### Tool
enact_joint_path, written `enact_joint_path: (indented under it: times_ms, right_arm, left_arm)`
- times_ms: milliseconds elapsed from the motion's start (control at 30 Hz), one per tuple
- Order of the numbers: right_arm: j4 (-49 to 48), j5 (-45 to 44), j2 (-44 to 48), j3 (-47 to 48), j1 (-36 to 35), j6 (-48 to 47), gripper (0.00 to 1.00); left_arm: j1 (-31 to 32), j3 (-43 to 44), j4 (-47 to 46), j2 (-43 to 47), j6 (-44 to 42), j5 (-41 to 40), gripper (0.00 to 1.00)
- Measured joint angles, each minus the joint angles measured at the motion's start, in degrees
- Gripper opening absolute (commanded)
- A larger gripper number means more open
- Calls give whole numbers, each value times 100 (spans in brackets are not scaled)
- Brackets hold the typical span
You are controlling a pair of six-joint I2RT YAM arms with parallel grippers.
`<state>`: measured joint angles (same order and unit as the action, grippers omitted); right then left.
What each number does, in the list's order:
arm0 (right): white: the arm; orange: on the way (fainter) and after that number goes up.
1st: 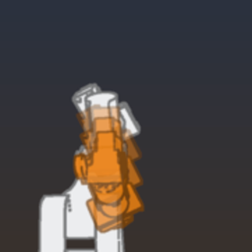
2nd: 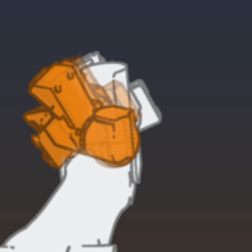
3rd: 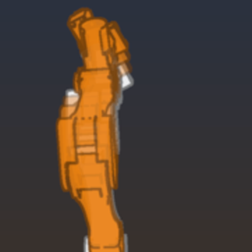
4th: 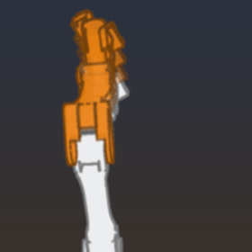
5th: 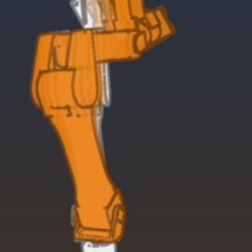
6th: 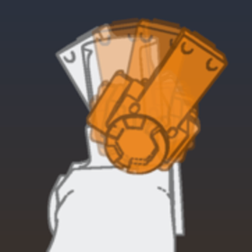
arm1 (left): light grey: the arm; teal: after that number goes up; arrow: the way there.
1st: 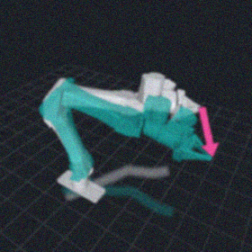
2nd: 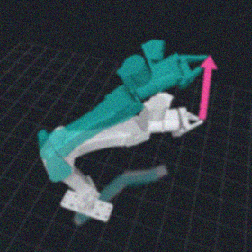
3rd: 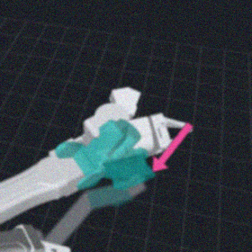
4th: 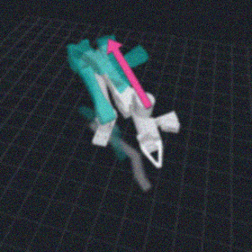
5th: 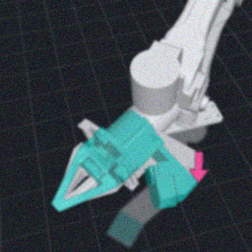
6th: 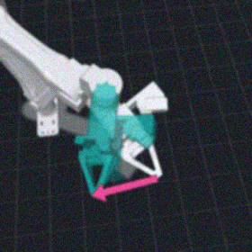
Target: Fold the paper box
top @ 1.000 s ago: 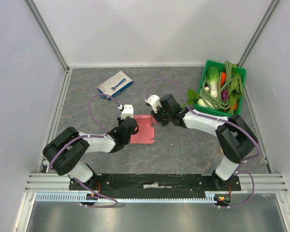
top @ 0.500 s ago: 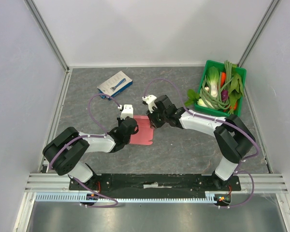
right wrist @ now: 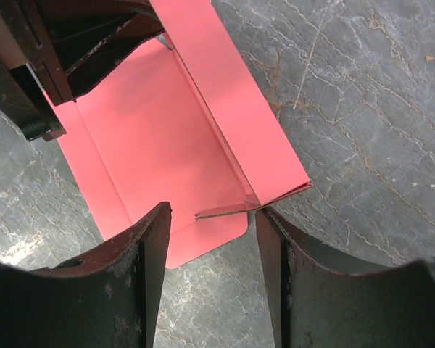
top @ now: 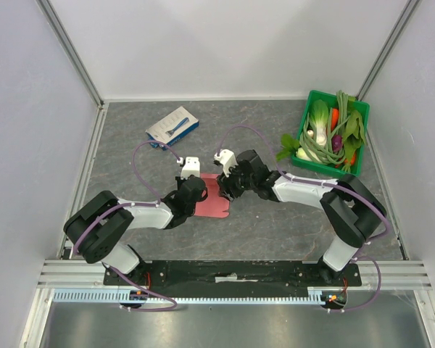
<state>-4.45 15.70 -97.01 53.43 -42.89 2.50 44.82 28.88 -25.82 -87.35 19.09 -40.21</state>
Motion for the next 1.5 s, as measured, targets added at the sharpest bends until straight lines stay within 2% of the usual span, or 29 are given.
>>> enact_joint_path:
  times_ms: [100, 233, 567, 733, 767, 833, 867, 900, 1233, 1500]
  right_arm:
    - [-306, 116, 2, -155, 2, -96, 62]
    - [-638, 282, 68, -411, 7, -297, 58]
    - [-715, 42, 184, -553, -11, -1010, 19]
    - [-994, -378, 181, -623, -127, -949, 15]
    - [-1093, -518, 170, -662, -184, -890, 10]
    - [-1252, -968, 138, -693, -332, -785, 10]
    - [-1309, -1165, 120, -693, -402, -743, 4]
    - [-1357, -1349, 101, -693, -452, -691, 3]
    - [-1655, -2865, -304, -590, -588, 293, 2]
    - [-1821, -3250, -356, -568, -570, 313, 19]
  left_arm:
    - [-2, 0, 7, 4, 0, -24, 2]
    - [-7, 0, 4, 4, 0, -28, 2]
    - [-4, 0, 0, 9, 0, 0, 2]
    - [4, 0, -2, 9, 0, 7, 2]
    - [4, 0, -2, 9, 0, 9, 2]
    - [4, 0, -4, 9, 0, 11, 2]
    - [4, 0, -2, 9, 2, 13, 2]
    - [4, 0, -4, 9, 2, 13, 2]
    - [4, 0, -7, 9, 2, 24, 2]
    - [7, 0, -11, 9, 2, 26, 2]
